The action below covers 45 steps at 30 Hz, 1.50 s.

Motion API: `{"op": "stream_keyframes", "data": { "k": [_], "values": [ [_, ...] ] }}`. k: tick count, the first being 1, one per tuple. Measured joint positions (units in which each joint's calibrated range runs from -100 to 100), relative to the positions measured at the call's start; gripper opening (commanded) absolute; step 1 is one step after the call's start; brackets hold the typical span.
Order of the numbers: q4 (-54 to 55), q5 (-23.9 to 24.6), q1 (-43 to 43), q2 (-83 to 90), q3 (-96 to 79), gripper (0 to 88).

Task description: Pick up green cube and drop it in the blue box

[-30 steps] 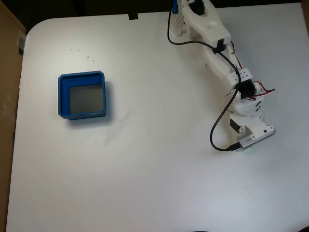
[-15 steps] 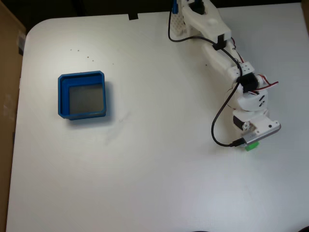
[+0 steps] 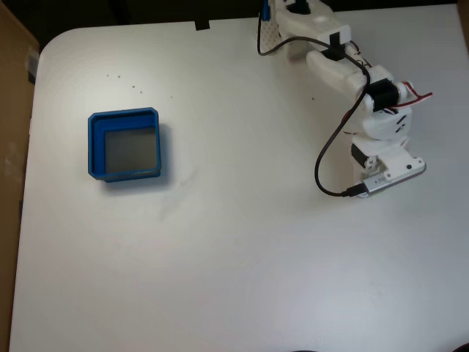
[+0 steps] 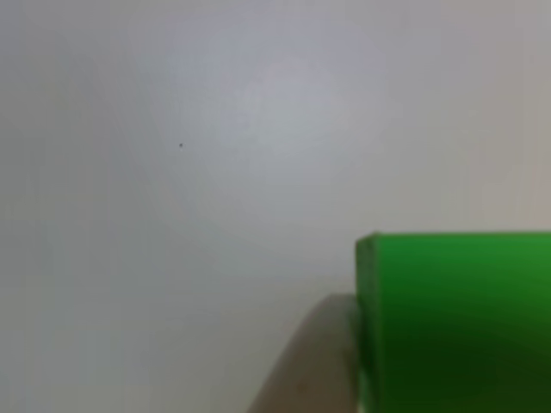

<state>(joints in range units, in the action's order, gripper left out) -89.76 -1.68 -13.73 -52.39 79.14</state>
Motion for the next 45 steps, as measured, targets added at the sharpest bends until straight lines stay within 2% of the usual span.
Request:
{"op": "stream_keyframes", "data": {
  "k": [8, 17, 26, 45],
  "values": [
    [-9.1, 4.3, 5.9, 6.1, 0.0, 2.7],
    [-9.7, 4.5, 17.9, 7.3, 0.0, 2.7],
    [-9.7, 4.8, 23.4, 7.3, 0.0, 2.7],
    [-9.5, 4.8, 45.4, 7.3, 0.0, 2.7]
  ]
}}
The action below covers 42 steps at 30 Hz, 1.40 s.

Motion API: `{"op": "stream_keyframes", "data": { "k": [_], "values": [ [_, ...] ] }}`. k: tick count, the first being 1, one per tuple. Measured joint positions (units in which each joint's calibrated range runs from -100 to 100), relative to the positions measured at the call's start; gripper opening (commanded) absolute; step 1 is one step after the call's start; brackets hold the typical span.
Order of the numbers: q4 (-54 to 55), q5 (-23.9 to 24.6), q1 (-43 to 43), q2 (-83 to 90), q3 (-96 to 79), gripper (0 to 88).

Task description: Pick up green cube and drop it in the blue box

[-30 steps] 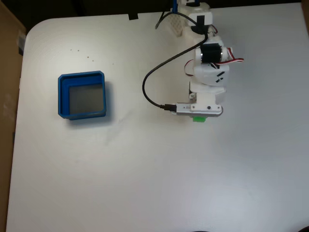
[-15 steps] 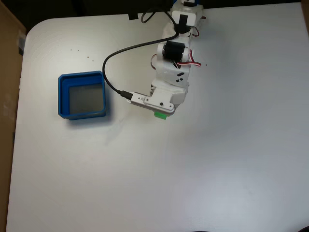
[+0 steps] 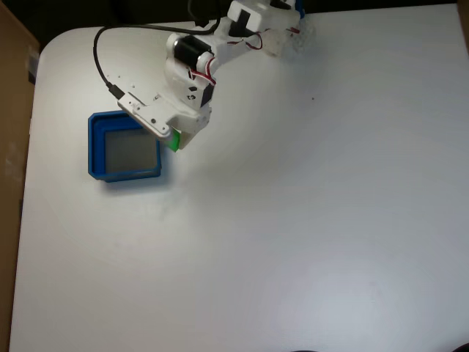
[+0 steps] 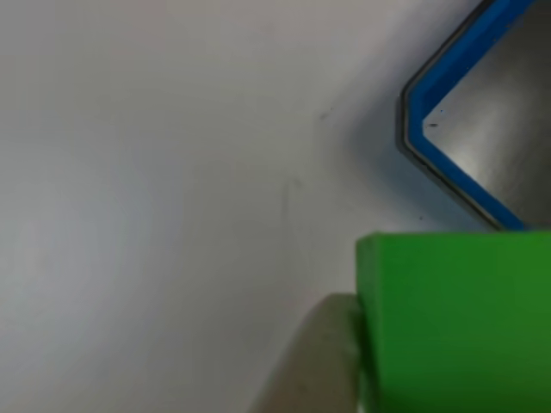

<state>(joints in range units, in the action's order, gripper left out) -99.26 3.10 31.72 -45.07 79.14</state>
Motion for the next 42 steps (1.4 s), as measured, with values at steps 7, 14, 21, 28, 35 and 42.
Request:
{"op": "stream_keyframes", "data": {
  "k": [7, 14, 21, 28, 35, 42],
  "values": [
    [6.3, 0.0, 5.5, 0.0, 0.0, 2.7],
    [11.4, 0.0, 8.7, -0.5, 0.0, 2.7],
    [17.4, 0.0, 9.4, -7.3, 0.1, 2.7],
    [21.8, 0.0, 9.4, -9.1, 0.1, 2.7],
    [22.1, 0.0, 9.4, -10.7, 0.1, 2.9],
    [22.1, 0.0, 10.0, -10.7, 0.1, 3.0]
  ]
}}
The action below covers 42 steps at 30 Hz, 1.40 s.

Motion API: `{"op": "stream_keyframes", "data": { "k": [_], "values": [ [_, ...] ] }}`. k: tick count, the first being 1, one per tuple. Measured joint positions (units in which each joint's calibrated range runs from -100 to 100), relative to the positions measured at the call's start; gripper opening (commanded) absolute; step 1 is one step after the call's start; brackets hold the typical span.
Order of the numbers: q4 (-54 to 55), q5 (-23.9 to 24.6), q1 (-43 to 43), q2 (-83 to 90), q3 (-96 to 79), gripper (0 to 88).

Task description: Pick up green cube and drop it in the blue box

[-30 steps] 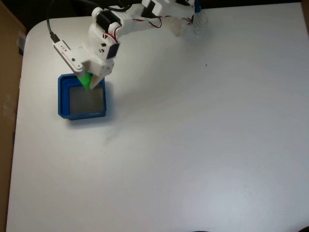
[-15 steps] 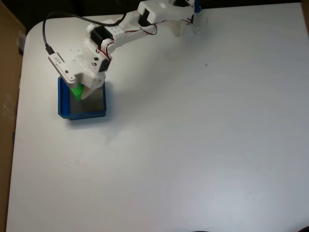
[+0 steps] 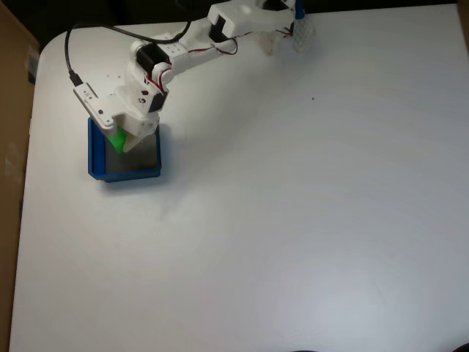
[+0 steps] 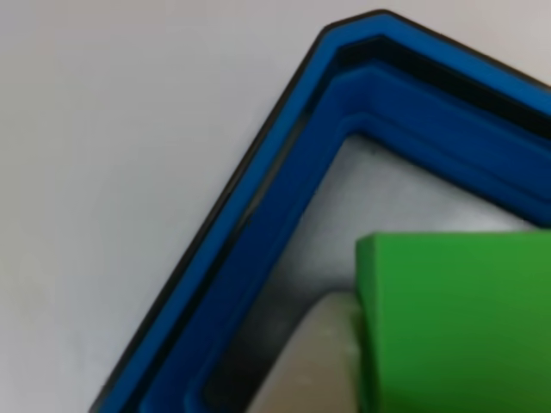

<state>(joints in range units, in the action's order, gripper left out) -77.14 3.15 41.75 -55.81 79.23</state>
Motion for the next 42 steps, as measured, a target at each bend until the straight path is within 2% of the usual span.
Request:
{"op": "stream_keyframes", "data": {
  "k": [38, 42],
  "values": [
    [2.6, 0.0, 1.6, -3.2, 0.0, 3.6],
    [2.6, 0.0, 1.6, -3.2, 0.0, 6.1]
  ]
}}
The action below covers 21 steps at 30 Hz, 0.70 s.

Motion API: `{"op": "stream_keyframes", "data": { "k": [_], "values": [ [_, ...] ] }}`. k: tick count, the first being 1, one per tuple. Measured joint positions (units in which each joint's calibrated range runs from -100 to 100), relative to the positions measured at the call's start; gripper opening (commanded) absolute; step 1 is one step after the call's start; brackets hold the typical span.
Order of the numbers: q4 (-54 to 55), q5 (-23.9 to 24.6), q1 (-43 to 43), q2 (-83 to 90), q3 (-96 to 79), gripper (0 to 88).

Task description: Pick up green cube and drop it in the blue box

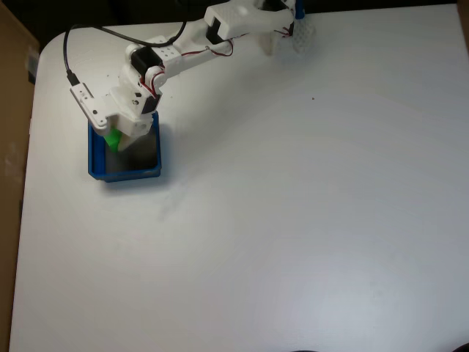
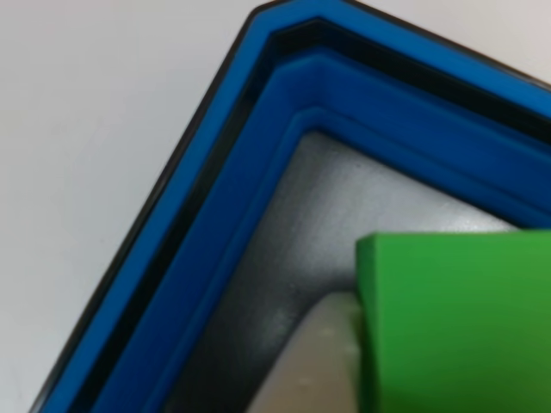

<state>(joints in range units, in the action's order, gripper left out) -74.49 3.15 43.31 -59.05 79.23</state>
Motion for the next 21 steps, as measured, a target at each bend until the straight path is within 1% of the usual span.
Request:
{"op": "stream_keyframes", "data": {
  "k": [11, 16, 21],
  "values": [
    [0.0, 0.0, 0.0, 0.0, 0.0, 23.1],
    [0.0, 0.0, 0.0, 0.0, 0.0, 26.8],
    [0.0, 0.0, 0.0, 0.0, 0.0, 27.2]
  ]
}}
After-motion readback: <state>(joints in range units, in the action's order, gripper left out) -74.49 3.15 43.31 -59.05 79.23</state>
